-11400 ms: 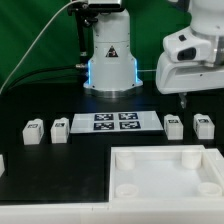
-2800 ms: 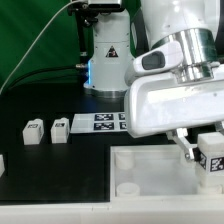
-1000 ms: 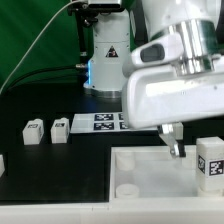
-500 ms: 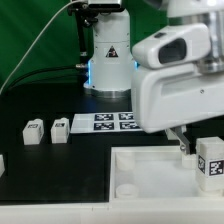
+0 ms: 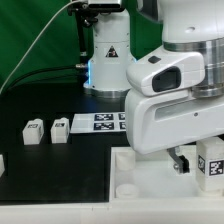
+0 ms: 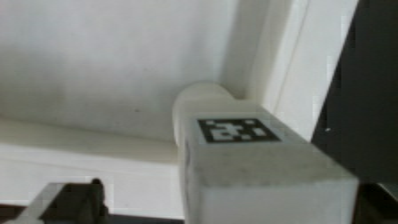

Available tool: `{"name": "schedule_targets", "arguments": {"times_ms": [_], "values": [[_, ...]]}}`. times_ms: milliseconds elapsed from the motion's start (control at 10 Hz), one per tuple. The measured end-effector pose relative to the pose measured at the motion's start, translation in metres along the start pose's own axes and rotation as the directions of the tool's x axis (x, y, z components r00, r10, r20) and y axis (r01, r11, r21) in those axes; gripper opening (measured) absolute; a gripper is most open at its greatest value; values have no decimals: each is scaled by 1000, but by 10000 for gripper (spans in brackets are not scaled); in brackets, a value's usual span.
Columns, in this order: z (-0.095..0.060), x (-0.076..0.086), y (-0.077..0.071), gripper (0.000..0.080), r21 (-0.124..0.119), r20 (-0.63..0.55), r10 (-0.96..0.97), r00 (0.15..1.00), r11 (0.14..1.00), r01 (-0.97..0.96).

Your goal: Assemble one leg

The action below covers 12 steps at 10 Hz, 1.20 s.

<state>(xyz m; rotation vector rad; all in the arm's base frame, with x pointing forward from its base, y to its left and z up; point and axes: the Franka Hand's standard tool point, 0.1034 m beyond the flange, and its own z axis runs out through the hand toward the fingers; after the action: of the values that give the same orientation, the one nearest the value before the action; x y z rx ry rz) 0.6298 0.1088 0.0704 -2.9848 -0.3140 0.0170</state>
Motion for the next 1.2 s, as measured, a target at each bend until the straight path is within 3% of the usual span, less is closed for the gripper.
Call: {"name": "schedule_targets", "arguments": {"times_ms": [100,300,500,700,800,900,1000,1200], "values": [[0,0,0,622,0,0,-1,1000,1000,1],[0,0,-1,288,1,0,46,999,999,-46],[0,0,-1,291,3,0,79,997,997,-79],[1,0,-1,291,5,2,322,947,947,-322],[1,0,0,291,11,2,458,889,889,-458],[1,0,1,291,17,8,638,770,770,-638],[0,0,1,291,16,10,778,628,628,-778],[2,-1,5,291,41,55,949,311,309,-950]]}}
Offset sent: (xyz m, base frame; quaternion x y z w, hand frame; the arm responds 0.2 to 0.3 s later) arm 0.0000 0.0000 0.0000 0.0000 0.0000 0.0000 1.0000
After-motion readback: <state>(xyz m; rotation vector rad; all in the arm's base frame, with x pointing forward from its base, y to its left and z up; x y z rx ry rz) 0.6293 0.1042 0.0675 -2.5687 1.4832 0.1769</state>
